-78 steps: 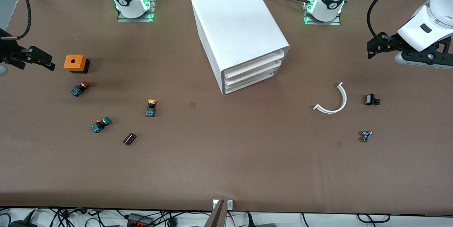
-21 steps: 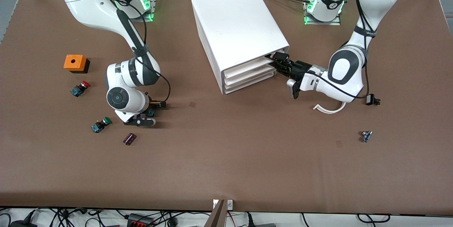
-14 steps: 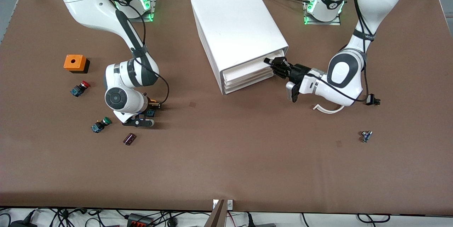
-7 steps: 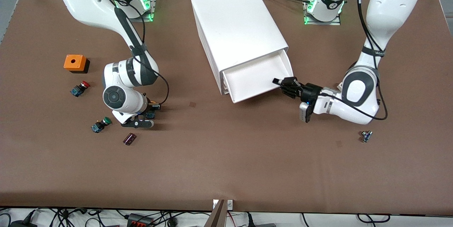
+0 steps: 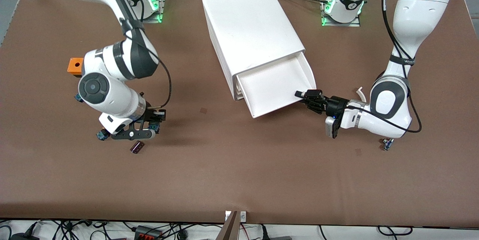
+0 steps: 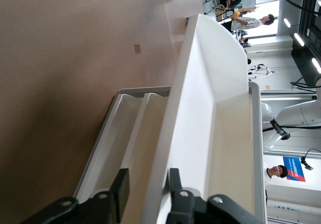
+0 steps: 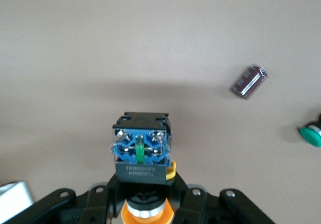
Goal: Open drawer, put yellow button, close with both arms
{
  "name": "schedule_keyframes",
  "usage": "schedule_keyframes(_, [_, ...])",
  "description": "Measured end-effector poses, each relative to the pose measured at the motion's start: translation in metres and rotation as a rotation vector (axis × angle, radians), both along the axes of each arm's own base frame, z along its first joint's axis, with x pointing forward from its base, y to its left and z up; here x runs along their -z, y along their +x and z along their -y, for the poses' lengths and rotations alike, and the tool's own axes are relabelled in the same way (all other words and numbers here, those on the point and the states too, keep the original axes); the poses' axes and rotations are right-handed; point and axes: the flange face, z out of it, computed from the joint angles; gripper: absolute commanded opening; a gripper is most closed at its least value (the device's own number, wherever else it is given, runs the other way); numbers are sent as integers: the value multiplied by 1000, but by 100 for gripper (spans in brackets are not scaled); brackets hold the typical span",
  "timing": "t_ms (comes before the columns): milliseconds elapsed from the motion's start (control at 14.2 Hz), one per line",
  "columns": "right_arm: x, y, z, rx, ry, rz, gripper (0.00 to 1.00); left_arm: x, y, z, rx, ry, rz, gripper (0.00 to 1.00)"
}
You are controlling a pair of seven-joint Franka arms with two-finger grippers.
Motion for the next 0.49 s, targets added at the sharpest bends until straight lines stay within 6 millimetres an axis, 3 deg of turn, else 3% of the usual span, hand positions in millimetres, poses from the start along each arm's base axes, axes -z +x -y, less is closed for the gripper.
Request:
schedule_keyframes(141, [-37, -10, -44, -63, 15, 31, 0, -16, 10, -12, 18, 60, 8, 100])
schedule_keyframes(282, [-71, -23, -80, -116, 27, 54, 0, -50, 24, -21, 50, 180, -17, 100])
schedule_keyframes(493, [-119, -41, -108, -167, 34, 60, 0, -102, 36, -29, 55, 380, -57, 100])
